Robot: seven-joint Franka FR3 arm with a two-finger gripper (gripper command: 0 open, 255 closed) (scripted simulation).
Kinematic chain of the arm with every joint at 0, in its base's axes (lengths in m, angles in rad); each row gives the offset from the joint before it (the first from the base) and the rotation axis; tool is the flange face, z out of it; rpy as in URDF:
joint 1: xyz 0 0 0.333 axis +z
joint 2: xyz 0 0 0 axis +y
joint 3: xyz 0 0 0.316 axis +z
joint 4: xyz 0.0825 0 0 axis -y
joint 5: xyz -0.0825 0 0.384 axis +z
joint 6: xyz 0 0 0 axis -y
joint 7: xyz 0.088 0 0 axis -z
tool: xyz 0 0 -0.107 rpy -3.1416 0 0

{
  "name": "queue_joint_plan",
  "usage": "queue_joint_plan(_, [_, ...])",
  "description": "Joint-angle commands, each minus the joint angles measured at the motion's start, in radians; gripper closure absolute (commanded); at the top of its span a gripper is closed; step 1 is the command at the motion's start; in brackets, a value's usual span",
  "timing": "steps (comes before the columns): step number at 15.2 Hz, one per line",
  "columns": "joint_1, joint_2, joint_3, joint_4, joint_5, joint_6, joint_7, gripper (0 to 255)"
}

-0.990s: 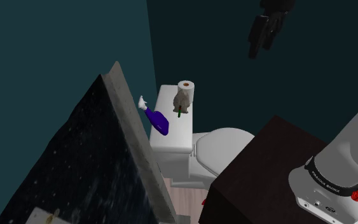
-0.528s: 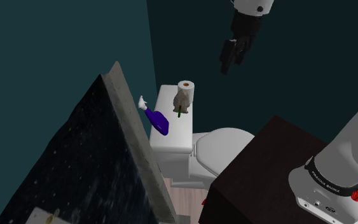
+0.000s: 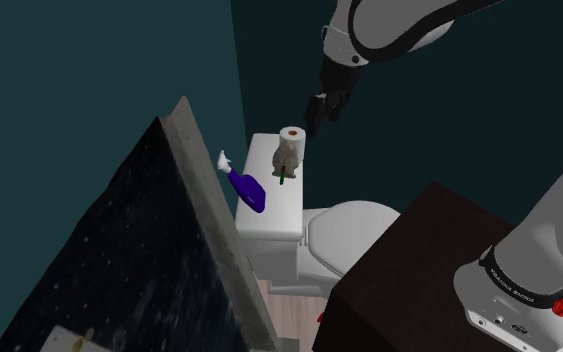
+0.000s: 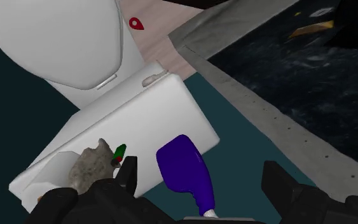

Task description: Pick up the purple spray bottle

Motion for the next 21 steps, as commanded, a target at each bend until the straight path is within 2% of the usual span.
queue_joint_plan(1, [0.008, 0.079, 0.01, 0.027, 0.006, 0.075, -0.004, 0])
queue_joint_plan(11, [0.046, 0.453, 0.048, 0.211, -0.003, 0.369, -0.006, 0])
queue_joint_plan(16, [0.073, 0.639, 0.051, 0.354, -0.036, 0.463, 0.008, 0])
queue_joint_plan(21, [0.111, 0.823, 0.04, 0.532, -0.069, 0.52, 0.022, 0])
